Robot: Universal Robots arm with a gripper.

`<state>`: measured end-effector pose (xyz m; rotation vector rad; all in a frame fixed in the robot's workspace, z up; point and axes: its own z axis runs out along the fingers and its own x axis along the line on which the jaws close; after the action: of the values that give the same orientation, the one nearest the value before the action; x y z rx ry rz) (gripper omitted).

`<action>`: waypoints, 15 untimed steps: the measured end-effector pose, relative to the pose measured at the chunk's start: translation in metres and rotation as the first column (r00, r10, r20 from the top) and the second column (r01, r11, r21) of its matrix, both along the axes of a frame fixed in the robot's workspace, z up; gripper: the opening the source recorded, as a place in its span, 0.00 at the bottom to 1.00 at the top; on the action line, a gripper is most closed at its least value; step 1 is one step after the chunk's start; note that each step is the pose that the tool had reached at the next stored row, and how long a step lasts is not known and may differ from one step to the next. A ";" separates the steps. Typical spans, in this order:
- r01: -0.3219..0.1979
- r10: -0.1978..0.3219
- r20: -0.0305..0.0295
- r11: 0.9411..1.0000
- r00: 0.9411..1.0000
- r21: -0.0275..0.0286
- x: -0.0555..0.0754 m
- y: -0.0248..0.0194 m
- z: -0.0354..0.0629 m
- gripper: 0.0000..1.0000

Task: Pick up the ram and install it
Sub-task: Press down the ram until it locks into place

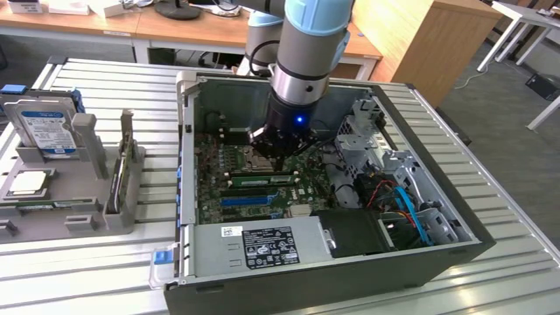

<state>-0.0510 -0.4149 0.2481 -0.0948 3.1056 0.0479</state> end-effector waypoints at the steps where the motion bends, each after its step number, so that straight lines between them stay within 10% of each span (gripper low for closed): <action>1: 0.002 -0.002 0.000 1.000 1.000 0.000 0.000 0.0002 0.0000 0.11; 15: 0.040 -0.040 0.001 0.999 0.999 -0.002 -0.009 0.0006 0.0000 0.11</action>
<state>-0.0595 -0.4142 0.2480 -0.0335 3.1057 0.0444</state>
